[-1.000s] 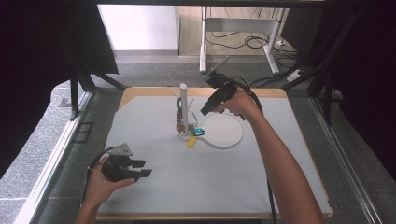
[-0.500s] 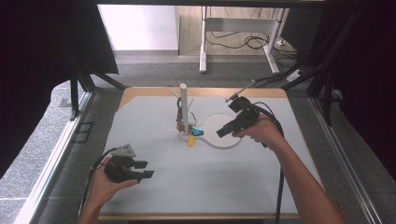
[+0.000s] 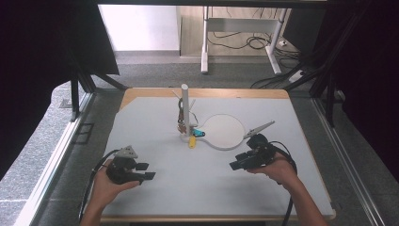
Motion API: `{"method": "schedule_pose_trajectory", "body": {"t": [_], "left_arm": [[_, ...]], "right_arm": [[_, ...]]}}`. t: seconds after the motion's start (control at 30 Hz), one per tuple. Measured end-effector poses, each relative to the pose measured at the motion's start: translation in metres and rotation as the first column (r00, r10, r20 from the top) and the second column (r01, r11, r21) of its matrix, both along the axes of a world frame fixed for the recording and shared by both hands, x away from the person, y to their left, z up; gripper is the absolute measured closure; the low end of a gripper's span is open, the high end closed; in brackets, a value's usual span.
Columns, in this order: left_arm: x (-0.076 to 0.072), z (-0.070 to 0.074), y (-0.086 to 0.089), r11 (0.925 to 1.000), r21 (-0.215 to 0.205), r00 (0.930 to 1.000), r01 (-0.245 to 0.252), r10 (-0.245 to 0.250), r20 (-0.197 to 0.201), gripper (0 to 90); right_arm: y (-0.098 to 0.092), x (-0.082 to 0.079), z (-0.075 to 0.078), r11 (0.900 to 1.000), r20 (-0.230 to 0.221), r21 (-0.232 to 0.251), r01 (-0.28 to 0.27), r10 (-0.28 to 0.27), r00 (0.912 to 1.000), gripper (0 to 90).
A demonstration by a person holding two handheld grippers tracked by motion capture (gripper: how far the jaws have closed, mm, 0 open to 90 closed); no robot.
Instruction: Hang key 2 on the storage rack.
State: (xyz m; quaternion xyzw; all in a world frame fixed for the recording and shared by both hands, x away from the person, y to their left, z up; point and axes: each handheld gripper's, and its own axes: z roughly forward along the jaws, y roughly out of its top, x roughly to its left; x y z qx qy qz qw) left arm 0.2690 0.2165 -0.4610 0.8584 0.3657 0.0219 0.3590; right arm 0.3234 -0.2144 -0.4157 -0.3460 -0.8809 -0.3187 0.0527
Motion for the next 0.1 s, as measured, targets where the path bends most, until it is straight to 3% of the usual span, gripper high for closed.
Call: {"method": "schedule_pose_trajectory", "body": {"t": [0.1], "left_arm": [[0.0001, 0.0007, -0.0008, 1.0, 0.001, 1.0, 0.0, 0.0, 0.001, 49.6]], "right_arm": [[-0.0061, -0.0032, 0.0036, 0.999, 0.027, 0.031, 0.017, -0.018, 0.9995, 48.7]]}}
